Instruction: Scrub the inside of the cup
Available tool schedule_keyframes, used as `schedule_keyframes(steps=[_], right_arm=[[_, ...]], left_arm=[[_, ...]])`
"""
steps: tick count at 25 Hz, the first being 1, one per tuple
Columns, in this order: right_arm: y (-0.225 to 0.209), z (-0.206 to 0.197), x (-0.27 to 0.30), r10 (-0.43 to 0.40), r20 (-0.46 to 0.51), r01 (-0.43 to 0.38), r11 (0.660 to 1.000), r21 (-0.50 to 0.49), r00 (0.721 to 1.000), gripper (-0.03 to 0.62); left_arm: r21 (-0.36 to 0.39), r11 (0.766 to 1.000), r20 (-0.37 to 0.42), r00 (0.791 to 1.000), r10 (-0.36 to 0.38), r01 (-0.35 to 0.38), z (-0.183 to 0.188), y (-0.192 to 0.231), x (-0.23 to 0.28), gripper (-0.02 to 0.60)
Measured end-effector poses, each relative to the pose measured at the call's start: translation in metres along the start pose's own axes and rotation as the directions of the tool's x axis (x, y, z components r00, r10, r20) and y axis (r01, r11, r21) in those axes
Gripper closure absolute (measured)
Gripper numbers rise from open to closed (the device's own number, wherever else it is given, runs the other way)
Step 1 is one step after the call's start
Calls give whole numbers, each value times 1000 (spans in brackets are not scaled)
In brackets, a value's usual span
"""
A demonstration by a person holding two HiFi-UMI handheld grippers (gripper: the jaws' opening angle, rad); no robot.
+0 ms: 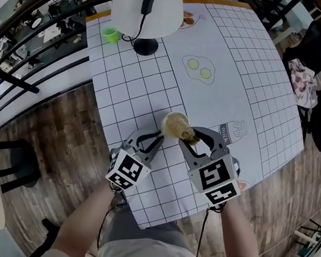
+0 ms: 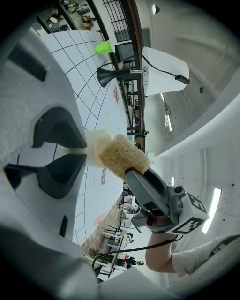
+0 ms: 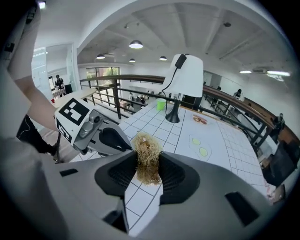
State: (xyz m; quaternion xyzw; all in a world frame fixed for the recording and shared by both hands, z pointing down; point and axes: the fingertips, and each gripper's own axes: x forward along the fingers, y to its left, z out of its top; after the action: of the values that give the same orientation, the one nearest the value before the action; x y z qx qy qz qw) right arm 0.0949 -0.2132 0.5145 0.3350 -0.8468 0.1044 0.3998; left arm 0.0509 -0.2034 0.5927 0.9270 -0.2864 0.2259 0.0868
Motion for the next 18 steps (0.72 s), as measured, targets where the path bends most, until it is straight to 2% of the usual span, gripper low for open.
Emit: schedule_keyframes(steps=[2,5,9,14,18], right_arm=[[0,-1,9,24,-71,-28,998,-54,997,456],[-5,-2,23,19,-159,-41,990,-136,987,456],[-11,-2,35,46,-224,-84,983,-162,973,456],[-5,-7,40,125,-385,-232,941,-247,915,461],[-4,-8,50,137,-453,-285,918,-277,881,462]], left_arm=[[-3,1000,1,1000,-8,8,0,-1,0,529],[-15,1000,7,1000,-15,16,1,0,0,529],[-28,999,13,1000,-23,23,0,2,-2,529],[43,999,4,999,-33,32,1,-1,0,529],[19,999,13,999,-48,48,1,1,0,529]])
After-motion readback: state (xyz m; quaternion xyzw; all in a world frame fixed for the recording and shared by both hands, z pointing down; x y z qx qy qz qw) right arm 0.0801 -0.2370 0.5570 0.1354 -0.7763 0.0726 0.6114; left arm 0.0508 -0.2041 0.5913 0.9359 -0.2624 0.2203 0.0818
